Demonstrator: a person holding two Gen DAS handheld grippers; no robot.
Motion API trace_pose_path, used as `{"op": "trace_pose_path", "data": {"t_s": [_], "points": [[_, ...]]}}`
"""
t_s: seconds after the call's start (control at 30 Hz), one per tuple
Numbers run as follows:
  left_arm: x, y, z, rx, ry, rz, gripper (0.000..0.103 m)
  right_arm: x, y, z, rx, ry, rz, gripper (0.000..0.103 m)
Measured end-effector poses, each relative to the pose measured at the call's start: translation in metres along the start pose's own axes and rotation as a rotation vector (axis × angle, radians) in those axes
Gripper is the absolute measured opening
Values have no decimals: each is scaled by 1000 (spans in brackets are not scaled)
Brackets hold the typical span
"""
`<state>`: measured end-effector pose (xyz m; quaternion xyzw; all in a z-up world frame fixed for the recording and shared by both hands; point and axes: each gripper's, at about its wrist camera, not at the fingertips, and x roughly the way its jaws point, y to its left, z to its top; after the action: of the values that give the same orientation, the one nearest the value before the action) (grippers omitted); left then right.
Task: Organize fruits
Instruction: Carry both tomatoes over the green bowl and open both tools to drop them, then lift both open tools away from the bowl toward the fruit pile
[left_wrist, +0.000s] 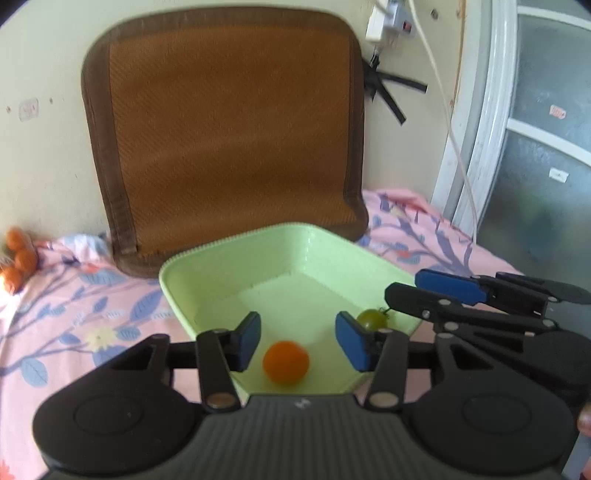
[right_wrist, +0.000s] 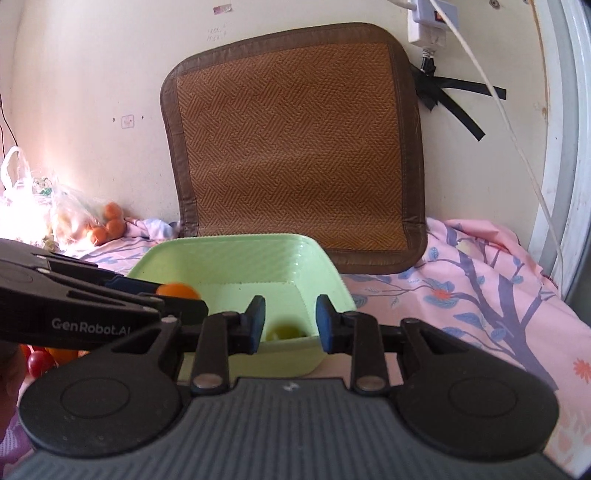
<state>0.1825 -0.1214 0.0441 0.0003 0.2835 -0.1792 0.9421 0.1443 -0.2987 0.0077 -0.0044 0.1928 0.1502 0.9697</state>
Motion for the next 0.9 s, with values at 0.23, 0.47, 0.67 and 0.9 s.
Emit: {"op": "trace_pose_path", "data": {"t_s": [0.23,0.47,0.67,0.9], "points": [[-7,35,8,-143,11,181,51,-9,-30,9,157,-51,-33,35],[15,45,-2,-185,104,110,23,26,-71,5,410,135,69,31],[9,38,-5,-190,121,91,22,23,-72,3,509,184,140,19],[-7,15,-19,-184,146,13,22,-20,-65,-11,509,159,118,21]]}}
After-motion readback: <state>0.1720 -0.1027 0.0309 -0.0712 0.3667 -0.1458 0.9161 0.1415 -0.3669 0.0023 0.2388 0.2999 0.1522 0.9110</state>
